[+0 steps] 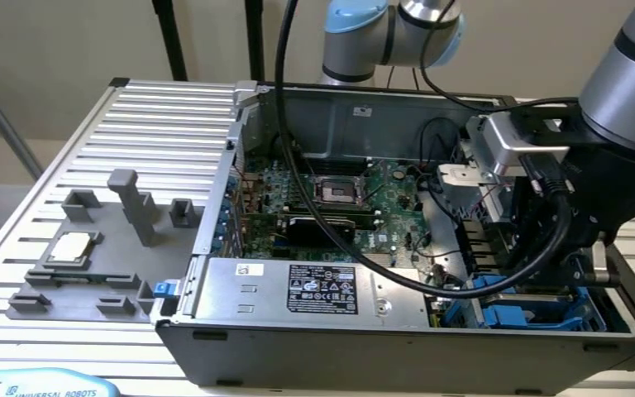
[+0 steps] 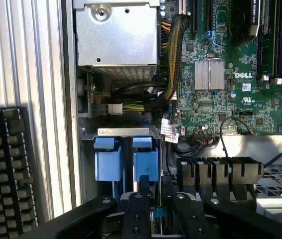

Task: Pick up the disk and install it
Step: 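Insert the second disk wire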

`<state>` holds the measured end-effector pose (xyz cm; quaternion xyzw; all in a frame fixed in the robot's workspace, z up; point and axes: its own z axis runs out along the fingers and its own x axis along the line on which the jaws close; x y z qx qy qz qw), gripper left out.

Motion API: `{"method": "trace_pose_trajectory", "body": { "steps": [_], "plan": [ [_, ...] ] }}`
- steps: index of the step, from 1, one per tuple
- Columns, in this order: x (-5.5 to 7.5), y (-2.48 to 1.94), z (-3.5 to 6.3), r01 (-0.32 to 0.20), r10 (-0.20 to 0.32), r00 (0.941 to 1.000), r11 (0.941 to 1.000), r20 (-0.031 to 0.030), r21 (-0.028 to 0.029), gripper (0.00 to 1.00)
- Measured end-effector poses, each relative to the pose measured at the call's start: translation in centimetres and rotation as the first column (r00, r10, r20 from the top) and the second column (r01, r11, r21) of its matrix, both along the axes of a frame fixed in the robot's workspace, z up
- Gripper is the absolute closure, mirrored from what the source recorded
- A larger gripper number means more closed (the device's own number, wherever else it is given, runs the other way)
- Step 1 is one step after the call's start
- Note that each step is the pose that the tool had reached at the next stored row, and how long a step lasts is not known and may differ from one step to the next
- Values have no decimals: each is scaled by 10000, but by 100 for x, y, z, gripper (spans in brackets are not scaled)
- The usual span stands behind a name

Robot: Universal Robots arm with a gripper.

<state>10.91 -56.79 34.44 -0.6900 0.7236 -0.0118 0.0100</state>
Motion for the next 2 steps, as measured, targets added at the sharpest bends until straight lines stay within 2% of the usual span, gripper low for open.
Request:
{"method": "trace_pose_trajectory", "body": {
  "steps": [2],
  "plan": [
    [0, 0, 0, 0, 0, 10000, 10000, 0, 0, 76]
  ]
}}
